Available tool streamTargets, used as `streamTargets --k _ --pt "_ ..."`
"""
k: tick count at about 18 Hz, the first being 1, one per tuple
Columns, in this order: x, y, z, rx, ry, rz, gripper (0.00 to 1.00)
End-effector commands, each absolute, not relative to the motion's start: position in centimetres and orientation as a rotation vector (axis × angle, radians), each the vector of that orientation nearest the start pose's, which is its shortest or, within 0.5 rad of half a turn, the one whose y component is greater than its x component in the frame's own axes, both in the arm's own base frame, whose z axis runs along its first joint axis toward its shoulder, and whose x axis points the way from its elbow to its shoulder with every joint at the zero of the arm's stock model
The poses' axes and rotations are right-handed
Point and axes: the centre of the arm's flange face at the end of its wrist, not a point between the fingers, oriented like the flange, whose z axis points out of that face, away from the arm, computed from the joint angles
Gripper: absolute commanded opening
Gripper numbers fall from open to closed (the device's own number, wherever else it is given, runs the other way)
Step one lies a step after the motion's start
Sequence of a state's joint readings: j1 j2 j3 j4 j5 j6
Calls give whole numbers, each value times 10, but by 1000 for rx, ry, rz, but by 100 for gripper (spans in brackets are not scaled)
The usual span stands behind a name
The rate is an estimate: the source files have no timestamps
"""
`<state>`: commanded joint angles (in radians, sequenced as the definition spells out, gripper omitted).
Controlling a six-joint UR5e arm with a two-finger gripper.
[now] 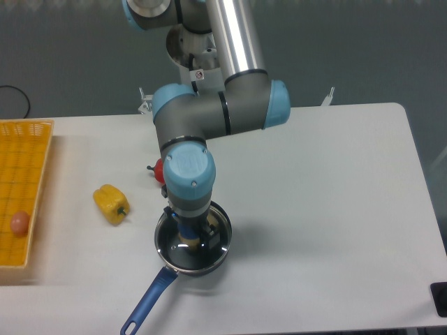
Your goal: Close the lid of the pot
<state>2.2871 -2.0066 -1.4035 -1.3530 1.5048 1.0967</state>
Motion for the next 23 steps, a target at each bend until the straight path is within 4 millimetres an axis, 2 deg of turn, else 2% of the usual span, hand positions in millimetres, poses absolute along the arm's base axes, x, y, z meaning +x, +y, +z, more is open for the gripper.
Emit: streamTargets --k 3,7,9,12,15,18,20,23 --pt "-342 554 361 -3032 645 -85 100" --pt "-383 501 369 -2987 810 -69 100" --pt "-409 473 370 -2954 917 -61 100" --pt "-462 421 374 -2916 1017 -41 100" --pt "-501 375 370 -2861 1171 -40 100" --pt "-528 339 357 -2844 1270 -62 100" --pt "-540 328 341 -2856 1298 -103 100" --pt "-559 318 324 -2914 1323 -72 100"
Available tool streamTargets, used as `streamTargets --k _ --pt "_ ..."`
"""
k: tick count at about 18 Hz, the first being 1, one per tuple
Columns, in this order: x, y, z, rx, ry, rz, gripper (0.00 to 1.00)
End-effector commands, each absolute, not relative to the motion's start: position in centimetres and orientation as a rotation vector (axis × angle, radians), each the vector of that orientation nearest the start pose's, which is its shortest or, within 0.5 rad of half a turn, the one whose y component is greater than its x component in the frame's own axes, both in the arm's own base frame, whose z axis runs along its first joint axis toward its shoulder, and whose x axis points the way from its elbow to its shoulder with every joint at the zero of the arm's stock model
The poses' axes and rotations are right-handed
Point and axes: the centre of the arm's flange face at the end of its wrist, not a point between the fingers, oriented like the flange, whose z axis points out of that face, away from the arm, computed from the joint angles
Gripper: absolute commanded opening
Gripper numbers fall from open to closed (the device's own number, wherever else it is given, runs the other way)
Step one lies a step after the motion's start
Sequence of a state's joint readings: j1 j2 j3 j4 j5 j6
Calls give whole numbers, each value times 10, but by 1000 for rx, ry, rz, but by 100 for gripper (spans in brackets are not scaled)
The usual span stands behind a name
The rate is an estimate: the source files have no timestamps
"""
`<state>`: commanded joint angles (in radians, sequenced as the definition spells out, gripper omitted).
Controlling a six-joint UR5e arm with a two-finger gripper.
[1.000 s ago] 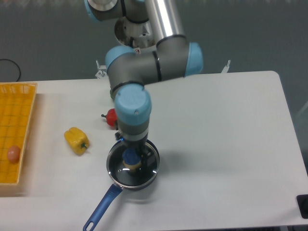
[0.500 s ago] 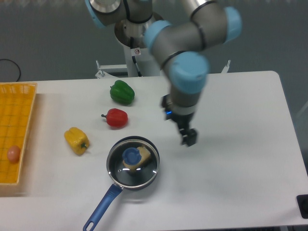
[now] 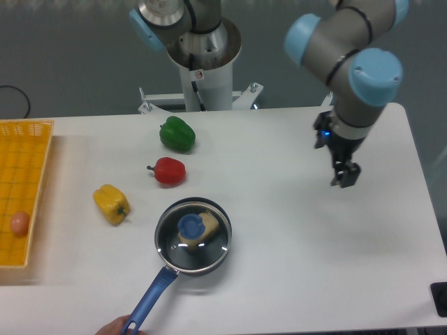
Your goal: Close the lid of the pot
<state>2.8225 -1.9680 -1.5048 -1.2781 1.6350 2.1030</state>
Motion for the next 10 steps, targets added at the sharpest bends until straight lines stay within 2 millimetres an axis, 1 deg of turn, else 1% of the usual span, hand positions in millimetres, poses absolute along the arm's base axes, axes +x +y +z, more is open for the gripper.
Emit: streamTargets --k 2,4,10 --pt "-567 319 314 -2925 1371 -42 100" --pt "-568 319 311 -2927 1372 -37 100" --pt "-566 320 315 -2912 1367 -29 100"
